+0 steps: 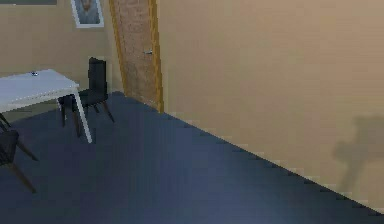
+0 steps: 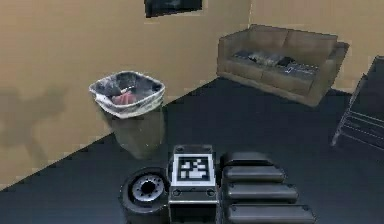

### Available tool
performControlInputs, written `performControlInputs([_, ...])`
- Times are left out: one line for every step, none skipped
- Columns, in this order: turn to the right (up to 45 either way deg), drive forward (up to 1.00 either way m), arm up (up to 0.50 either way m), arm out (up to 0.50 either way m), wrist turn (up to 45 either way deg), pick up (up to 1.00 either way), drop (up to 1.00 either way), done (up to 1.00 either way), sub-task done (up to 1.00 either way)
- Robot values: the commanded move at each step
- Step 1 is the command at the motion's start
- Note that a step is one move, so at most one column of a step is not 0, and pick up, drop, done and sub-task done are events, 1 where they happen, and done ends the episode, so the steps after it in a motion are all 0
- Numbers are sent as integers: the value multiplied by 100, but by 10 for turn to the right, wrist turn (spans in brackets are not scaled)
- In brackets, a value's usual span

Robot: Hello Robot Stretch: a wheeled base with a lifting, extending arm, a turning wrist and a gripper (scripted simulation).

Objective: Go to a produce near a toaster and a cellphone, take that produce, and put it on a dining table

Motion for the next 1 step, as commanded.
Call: performControlInputs([0,70,0,0,0,0,0,0,0])
